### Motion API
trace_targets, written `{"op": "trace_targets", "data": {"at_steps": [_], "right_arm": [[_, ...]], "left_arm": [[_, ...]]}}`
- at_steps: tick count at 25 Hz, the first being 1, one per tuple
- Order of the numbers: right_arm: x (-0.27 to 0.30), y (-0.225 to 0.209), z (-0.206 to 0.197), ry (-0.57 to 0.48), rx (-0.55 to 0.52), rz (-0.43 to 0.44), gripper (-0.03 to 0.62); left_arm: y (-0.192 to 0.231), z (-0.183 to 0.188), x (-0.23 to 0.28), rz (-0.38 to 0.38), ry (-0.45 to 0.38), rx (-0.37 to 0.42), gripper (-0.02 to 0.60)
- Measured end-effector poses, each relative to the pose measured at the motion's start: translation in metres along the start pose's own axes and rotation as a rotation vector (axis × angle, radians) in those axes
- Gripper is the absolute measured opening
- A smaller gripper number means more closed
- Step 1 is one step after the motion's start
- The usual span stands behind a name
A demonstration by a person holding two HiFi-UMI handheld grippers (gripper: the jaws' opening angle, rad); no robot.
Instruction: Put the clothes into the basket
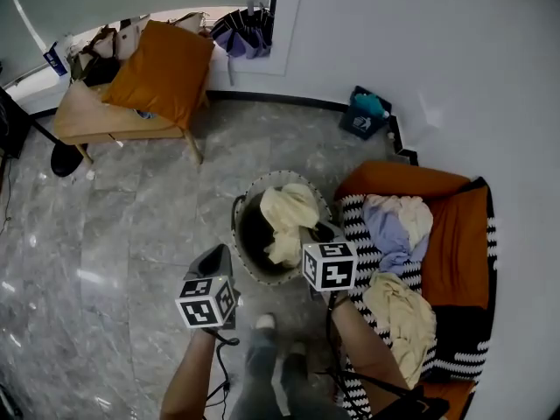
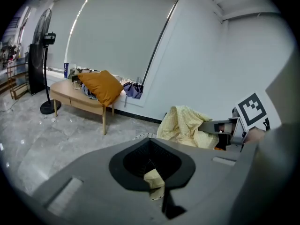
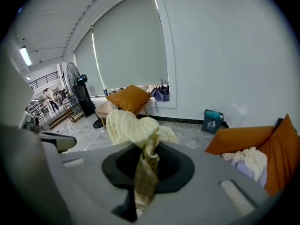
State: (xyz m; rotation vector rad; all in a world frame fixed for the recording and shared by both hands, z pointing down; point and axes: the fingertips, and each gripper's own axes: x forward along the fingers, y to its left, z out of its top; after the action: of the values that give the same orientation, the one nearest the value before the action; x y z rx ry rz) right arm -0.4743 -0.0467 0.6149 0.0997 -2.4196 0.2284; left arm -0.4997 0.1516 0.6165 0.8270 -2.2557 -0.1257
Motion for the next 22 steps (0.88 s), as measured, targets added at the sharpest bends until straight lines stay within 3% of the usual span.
{"op": "trace_targets", "data": {"at_steps": [4, 6, 7, 14, 22], "right_arm": [[0.013, 0.003, -0.01, 0.042, -0.003, 0.012, 0.063], [0.019, 0.005, -0.019, 0.097, -0.014, 0.018, 0.18], [0.021, 0.005, -0.023, 0.116, -0.019, 0.017, 0.195], [0.013, -0.002, -0.041, 0.147, -0.007, 0.005, 0.195], [-0.014, -0.035, -0.046, 0.114, 0.057, -0.047, 0.195]], "left_arm": [[0.008, -0.005, 0.007, 0.004, 0.008, -0.023, -0.006], [0.009, -0.006, 0.009, -0.002, 0.013, -0.027, -0.006], [0.009, -0.007, 0.01, -0.005, 0.015, -0.03, -0.006], [0.008, -0.016, 0.016, -0.013, 0.038, -0.046, -0.006], [-0.029, -0.017, 0.028, -0.082, 0.071, -0.004, -0.006]]}}
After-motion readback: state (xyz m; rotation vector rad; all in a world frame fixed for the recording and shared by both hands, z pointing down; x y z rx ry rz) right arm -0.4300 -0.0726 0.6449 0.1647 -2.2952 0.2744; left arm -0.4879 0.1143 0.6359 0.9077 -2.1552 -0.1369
